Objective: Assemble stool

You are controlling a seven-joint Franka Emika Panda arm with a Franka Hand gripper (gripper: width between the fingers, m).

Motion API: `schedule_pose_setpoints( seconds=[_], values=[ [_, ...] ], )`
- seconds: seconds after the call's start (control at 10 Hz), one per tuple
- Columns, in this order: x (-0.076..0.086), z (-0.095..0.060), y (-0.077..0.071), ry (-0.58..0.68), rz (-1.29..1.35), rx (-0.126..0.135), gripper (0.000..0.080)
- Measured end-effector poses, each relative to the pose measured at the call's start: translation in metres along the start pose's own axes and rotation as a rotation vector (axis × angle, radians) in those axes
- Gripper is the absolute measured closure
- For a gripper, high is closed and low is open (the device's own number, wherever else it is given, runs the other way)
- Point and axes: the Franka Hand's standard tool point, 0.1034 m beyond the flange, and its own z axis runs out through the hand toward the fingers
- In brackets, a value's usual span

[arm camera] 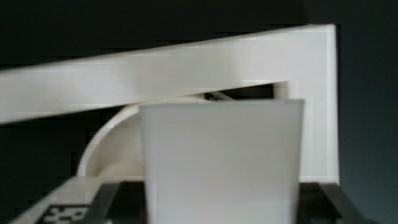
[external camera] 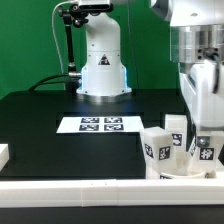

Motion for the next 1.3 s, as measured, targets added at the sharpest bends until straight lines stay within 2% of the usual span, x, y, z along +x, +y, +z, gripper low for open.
schedule_pose_setpoints(
  seconds=[0.2,0.4,0.7,0.8,0.9,1.0,1.1,1.2,1.3],
  values=[
    [0.001,0.000,-0.003,-0.030,0.107,0.008,0.0461],
    [0.001,0.000,-0.003,-0.056,0.160,0.027,0.0461],
    [0.001,0.000,-0.003,-0.073,0.192,0.028,0.0461],
    [0.000,0.000,-0.002,-0.073,0.159,0.029,0.0388],
    [0.000,0.000,-0.002,-0.073,0.150,0.030,0.0213],
    [-0.002,-0.006,-0.004,-0.080,0.120,0.037,0.0213],
    [-0.005,-0.018,-0.007,-0.093,0.099,0.047,0.0163],
    [-0.007,-0.026,-0.007,-0.102,0.098,0.047,0.0163],
    [-0.006,-0.024,-0.006,-0.099,0.099,0.047,0.0152]
  ],
)
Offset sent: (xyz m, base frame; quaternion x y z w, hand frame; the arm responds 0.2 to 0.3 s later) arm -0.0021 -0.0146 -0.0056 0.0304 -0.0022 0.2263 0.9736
